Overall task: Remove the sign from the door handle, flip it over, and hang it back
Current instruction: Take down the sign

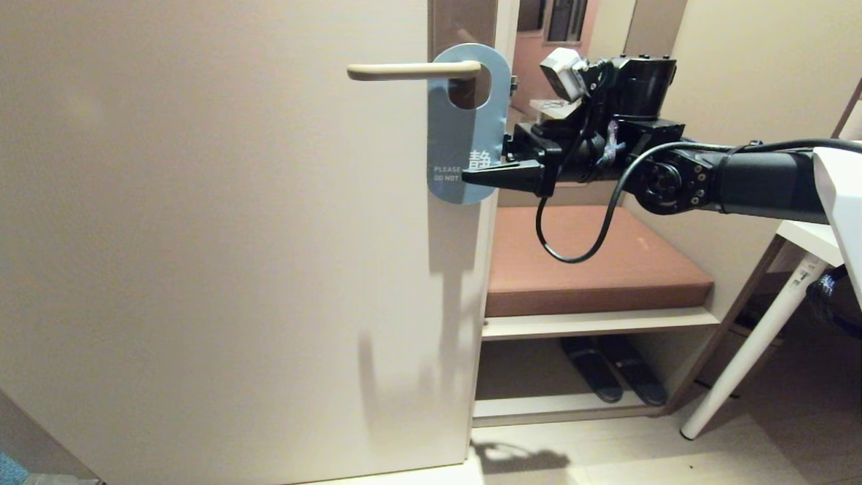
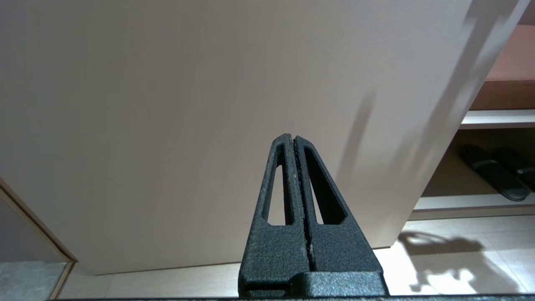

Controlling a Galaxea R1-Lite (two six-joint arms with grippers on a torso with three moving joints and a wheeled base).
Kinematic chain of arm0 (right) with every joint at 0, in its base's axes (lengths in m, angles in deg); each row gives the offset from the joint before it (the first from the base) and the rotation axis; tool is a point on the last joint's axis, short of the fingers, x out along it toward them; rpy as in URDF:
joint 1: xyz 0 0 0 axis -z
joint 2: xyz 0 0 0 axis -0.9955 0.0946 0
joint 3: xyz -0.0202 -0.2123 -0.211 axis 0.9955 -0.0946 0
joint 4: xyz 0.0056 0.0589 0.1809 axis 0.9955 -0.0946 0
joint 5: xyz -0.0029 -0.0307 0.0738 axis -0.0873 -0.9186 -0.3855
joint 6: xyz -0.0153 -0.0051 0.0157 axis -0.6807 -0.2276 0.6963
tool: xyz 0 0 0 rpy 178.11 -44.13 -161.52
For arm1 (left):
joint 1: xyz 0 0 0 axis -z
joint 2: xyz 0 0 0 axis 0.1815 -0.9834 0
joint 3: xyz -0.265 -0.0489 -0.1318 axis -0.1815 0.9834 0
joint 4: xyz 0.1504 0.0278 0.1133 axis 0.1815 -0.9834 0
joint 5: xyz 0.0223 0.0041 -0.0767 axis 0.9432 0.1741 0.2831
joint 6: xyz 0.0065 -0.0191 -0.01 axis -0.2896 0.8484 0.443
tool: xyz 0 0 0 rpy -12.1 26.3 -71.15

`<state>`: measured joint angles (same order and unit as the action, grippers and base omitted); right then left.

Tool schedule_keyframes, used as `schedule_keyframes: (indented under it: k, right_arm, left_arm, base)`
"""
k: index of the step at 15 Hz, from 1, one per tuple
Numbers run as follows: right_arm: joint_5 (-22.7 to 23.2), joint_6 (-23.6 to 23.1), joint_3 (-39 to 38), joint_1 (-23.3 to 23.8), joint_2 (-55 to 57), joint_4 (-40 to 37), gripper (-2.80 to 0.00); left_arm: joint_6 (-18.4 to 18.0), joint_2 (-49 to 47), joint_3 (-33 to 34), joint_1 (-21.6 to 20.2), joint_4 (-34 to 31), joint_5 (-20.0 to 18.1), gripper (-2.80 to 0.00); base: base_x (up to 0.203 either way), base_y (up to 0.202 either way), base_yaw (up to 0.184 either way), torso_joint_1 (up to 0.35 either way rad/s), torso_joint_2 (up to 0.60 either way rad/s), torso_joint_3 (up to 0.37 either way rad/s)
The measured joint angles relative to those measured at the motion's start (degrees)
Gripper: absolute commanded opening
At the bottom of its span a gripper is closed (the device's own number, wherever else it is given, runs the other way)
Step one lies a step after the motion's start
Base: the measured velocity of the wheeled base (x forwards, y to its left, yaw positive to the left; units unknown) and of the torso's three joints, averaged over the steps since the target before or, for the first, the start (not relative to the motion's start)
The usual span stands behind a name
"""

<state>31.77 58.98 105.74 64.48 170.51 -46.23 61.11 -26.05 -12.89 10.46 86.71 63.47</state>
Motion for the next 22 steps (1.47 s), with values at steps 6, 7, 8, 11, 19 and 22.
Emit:
schedule_keyframes:
  k: [6, 7, 8, 11, 19, 22]
  right_arm:
    - [-0.2, 0.0, 3.0, -0.1, 1.7, -3.4, 0.0]
    - [-0.2, 0.1, 3.2, -0.1, 1.8, -3.5, 0.0]
    - [-0.2, 0.1, 3.3, -0.1, 2.0, -3.5, 0.0]
    - [-0.2, 3.9, 3.4, -0.1, 2.3, -2.5, 0.0]
    - [-0.8, 10.8, 3.5, -0.1, 2.3, 3.5, 0.0]
    - [-0.8, 10.8, 3.5, -0.1, 2.2, 3.7, 0.0]
  left_arm:
    - [0.0, 0.0, 0.0, 0.0, 0.0, 0.0, -2.8]
    - [0.0, 0.0, 0.0, 0.0, 0.0, 0.0, -2.8]
    - [0.0, 0.0, 0.0, 0.0, 0.0, -0.1, -2.8]
    - [0.0, 0.0, 0.0, 0.0, 0.0, 0.0, -2.8]
    - [0.0, 0.0, 0.0, 0.0, 0.0, 0.0, -2.8]
    - [0.0, 0.0, 0.0, 0.0, 0.0, 0.0, -2.8]
  base:
    - [0.0, 0.0, 0.0, 0.0, 0.0, 0.0]
    - [0.0, 0.0, 0.0, 0.0, 0.0, 0.0]
    - [0.0, 0.0, 0.0, 0.0, 0.0, 0.0]
    - [0.0, 0.0, 0.0, 0.0, 0.0, 0.0]
    - [0.0, 0.0, 0.0, 0.0, 0.0, 0.0]
    - [0.0, 0.0, 0.0, 0.0, 0.0, 0.0]
